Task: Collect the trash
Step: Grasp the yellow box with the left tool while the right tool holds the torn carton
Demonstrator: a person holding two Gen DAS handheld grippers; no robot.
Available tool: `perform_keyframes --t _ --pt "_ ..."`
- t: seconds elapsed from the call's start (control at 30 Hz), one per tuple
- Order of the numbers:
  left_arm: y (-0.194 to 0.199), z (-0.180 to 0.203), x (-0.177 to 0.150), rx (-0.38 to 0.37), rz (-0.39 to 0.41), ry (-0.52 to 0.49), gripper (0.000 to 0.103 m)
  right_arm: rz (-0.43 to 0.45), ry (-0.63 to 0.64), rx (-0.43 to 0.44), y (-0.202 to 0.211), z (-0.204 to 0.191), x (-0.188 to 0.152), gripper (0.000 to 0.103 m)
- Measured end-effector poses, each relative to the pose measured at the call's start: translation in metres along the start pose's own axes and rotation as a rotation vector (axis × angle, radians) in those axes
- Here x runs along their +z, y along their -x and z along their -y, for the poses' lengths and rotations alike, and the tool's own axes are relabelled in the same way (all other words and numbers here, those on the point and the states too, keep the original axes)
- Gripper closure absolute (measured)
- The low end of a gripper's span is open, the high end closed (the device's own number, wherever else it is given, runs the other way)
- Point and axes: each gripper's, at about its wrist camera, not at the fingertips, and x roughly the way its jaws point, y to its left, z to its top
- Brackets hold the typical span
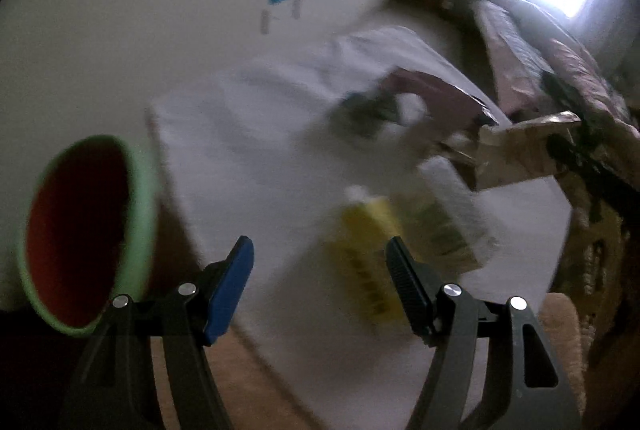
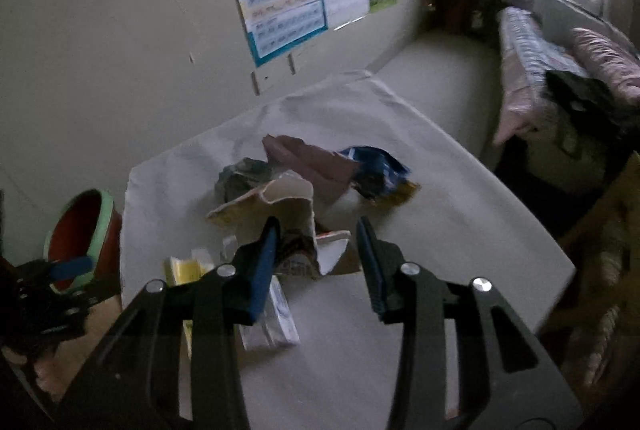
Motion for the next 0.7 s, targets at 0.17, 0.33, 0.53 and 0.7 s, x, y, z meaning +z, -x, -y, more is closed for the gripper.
perform_keyframes --t 0.17,0.33,0.53,0.7 --pt "-0.031 0.034 -0.007 -0.047 -0.089 -0.031 0.038 -0.008 -0.061 -0.039 0.020 0.015 -0.018 0.064" --pt "-0.060 0.048 -0.014 -0.013 -0.152 -0.044 0.039 -0.099 -0.151 -0.046 0.008 0.042 -0.035 0.064" --pt "-0.066 0.056 -0.016 0.022 -0.133 -0.090 0.040 -0.228 -0.231 0.013 -0.011 0.055 -0.065 0.058" --pt "-0.066 0.063 -0.014 0.021 -0.129 -0.105 0.046 -0.282 -0.197 0.063 -0.014 0.046 -0.077 0.035"
